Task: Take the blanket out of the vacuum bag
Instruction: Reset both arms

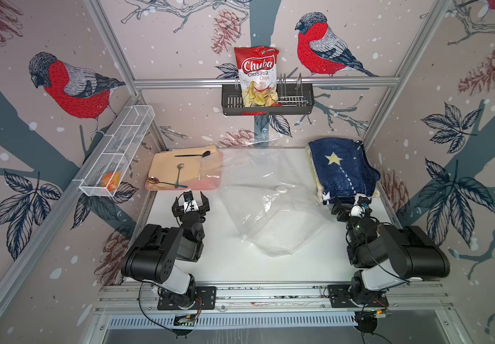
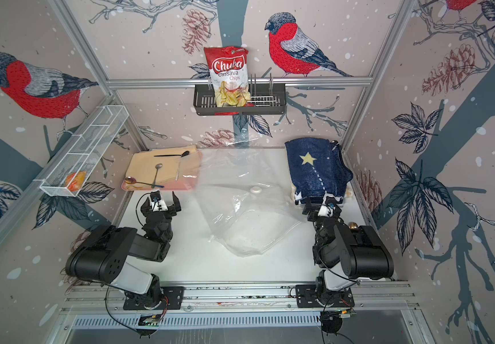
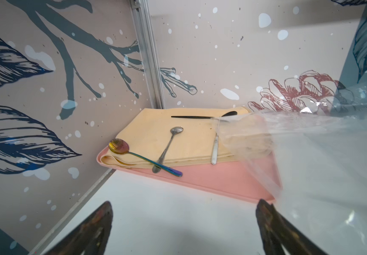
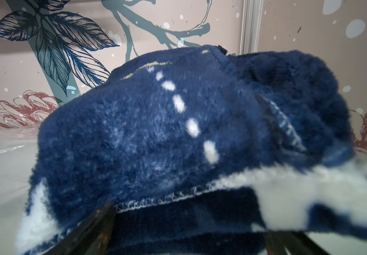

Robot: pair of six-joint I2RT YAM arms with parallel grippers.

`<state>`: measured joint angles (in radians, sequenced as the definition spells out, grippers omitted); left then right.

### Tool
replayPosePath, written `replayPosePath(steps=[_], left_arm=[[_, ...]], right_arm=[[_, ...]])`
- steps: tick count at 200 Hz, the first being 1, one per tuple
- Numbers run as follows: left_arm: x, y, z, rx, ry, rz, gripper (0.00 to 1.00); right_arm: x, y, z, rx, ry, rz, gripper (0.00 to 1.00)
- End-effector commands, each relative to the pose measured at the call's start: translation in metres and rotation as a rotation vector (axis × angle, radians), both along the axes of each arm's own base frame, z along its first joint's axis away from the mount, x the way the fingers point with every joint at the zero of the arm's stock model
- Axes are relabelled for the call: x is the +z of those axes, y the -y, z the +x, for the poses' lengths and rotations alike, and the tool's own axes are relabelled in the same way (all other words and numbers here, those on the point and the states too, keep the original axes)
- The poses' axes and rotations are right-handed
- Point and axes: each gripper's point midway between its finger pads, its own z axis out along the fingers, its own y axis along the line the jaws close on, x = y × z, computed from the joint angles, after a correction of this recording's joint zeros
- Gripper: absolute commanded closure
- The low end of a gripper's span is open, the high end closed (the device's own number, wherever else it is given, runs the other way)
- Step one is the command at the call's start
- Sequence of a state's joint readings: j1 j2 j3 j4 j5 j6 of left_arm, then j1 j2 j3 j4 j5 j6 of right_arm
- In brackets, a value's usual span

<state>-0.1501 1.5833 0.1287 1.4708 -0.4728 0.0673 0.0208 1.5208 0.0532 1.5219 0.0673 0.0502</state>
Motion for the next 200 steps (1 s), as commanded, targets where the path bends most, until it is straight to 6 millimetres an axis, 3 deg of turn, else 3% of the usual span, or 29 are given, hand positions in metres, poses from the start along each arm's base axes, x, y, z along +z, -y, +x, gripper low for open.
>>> replayPosePath(steps=[1,21,61,200], left_arm=[[0.023,0.009,-0.005,-0.029,0.114,-0.004,0.02],[0.024,0.008,-0.003,-0.027,0.12,-0.004,0.02],[0.02,0.004,0.004,-0.012,0.091,-0.022,0.02],[0.016,0.002,0.011,-0.003,0.064,-0.035,0.02]], right_arm=[[0.01,-0.002,0.007,0.009,0.026,-0.01,0.0],[0.01,-0.003,0.012,0.011,0.031,-0.016,0.0],[-0.004,0.016,0.033,-0.106,-0.073,0.017,0.0],[-0.001,0.016,0.03,-0.109,-0.053,0.014,0.0]])
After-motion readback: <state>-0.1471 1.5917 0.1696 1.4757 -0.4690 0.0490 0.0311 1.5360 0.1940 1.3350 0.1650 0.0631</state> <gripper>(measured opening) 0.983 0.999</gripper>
